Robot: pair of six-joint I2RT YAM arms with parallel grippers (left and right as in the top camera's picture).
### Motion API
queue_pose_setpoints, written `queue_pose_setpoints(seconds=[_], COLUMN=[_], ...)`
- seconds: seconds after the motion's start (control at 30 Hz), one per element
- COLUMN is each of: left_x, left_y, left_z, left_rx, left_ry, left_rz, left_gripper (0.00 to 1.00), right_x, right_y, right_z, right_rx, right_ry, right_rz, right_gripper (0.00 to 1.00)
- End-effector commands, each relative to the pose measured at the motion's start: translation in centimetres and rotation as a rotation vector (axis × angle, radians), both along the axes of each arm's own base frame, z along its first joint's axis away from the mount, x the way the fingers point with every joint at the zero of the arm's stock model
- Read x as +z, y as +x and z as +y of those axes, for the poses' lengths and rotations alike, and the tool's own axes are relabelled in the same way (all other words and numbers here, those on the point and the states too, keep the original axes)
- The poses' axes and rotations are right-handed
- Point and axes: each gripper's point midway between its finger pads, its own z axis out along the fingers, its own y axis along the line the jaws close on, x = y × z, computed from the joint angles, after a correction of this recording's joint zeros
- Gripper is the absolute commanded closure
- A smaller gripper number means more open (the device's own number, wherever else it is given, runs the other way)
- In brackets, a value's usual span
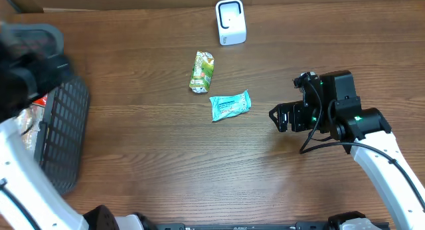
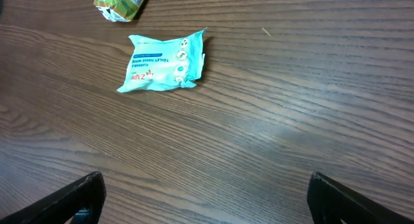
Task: Scan the item barcode
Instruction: 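Carry the teal tissue pack out and release it on the table, then reach the left gripper into the basket and grasp the spaghetti package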
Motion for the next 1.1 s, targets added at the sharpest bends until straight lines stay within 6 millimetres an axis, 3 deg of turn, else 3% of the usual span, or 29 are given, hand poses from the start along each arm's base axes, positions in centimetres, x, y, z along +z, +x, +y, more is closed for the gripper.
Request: queue_pose_setpoints(seconds=[0.0,0.1,0.2,0.23,0.47,0.63,0.8,1.07], left_x=[-1.1,-2.3,-4.0,-5.7,-13.4,-18.3,-23.0,-27.7], left_y=[-1.8,-3.9,-4.6,-5.0,-4.2,-3.6,-3.0,-1.9], left_z=[4.7,9.3,11.3,12.2,14.3,15.7,16.6,18.9], left_rx=[0.096,0.236,0.271,0.274,0.229,0.157,0.012,-0.015], left_ry=[-0.026,-0.040,-0.043,-0.044,-0.048,0.028,0.116,0.126], left_rz=[0.014,0.021,0.042,0.075,0.154,0.192,0.240,0.289], left_gripper=[0.02,0.02,0.02,0.03,0.08,0.00,0.00,0.00], right_x=[1.1,1.1,1.1,1.1,1.1,1.1,1.1,1.1], right_y=[0.7,0.7,0.7,0.7,0.7,0.7,0.7,0.7], right_z=[0.1,0.1,0.1,0.1,0.1,0.1,0.1,0.1], right_rx=[-0.002,-0.002,-0.002,-0.002,-0.002,-0.002,-0.002,-0.001], right_ry=[0.008,0.008,0.008,0.008,0.008,0.008,0.008,0.008], right_rz=[-0.032,-0.032,-0.032,-0.032,-0.032,-0.032,-0.032,-0.032], right_gripper=[0.00,0.00,0.00,0.00,0.00,0.00,0.00,0.00])
